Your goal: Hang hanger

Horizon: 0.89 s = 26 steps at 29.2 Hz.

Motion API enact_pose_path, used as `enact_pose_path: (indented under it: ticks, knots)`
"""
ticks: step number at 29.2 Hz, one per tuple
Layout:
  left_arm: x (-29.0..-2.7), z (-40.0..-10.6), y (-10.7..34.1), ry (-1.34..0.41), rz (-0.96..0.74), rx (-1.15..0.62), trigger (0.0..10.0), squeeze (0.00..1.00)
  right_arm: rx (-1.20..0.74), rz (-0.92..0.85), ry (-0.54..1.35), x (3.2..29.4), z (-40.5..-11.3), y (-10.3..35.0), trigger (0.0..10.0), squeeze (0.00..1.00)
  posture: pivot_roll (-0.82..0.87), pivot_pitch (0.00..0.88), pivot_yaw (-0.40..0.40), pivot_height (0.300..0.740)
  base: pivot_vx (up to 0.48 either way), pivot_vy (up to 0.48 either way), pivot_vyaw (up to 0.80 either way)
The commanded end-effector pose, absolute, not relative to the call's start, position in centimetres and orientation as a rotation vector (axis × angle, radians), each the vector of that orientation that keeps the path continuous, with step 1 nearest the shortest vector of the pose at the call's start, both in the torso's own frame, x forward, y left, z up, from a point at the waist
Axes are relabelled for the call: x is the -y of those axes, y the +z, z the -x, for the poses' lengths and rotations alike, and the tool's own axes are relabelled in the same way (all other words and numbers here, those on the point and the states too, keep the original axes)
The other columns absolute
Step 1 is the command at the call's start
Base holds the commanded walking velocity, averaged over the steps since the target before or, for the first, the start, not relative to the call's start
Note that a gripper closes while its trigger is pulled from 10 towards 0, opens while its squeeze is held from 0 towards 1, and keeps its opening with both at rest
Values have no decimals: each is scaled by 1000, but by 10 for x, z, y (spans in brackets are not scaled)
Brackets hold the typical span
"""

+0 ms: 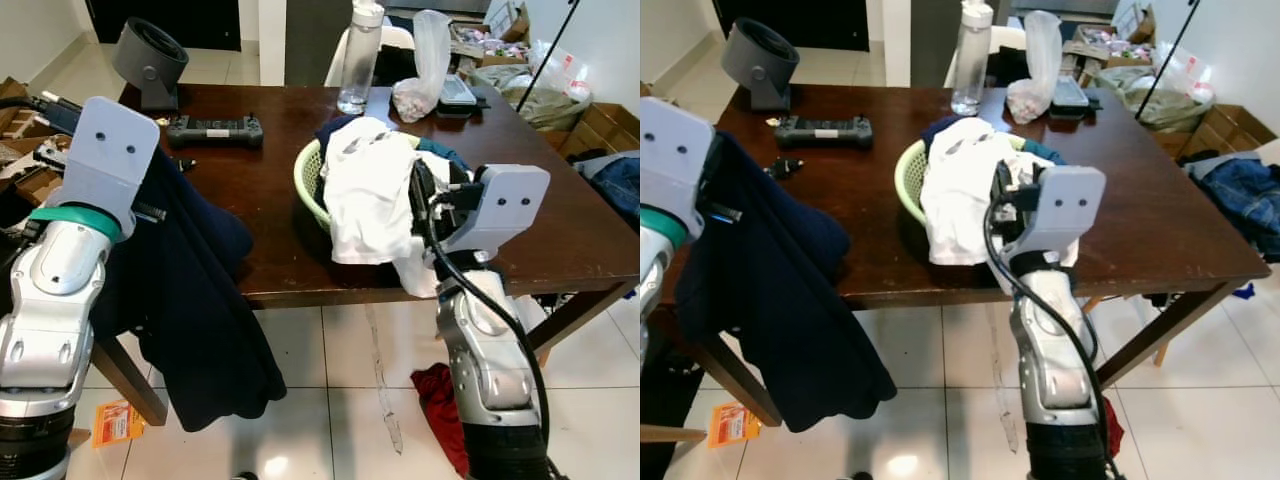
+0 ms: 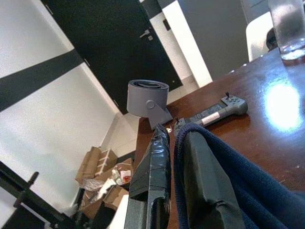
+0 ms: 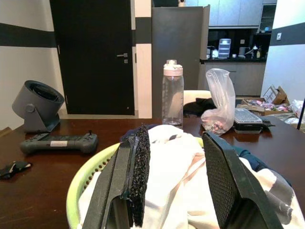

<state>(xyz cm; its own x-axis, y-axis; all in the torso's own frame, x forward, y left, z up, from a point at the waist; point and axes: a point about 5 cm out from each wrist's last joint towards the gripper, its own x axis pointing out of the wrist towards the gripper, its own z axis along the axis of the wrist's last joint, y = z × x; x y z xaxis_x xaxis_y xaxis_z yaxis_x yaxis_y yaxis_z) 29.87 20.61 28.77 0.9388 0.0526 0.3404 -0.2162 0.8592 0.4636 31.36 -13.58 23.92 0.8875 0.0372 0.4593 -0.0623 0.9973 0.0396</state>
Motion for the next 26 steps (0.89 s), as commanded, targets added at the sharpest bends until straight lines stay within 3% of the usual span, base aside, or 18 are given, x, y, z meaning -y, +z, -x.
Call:
enact_pose_path:
  ticks: [1, 10, 26]
  knots:
    - [-207, -298, 295, 159, -520, 365, 10000, 0, 463, -59, 52, 136, -313, 234, 10000, 0, 149, 46, 75, 740, 0, 0, 0]
    - [-202, -301, 293, 160, -501, 376, 10000, 0, 471, -46, 58, 141, -315, 238, 10000, 0, 136, 37, 62, 740, 86, 0, 0]
    - [-200, -304, 291, 154, -513, 390, 10000, 0, 480, -43, 69, 137, -316, 240, 10000, 0, 128, 30, 48, 740, 444, 0, 0]
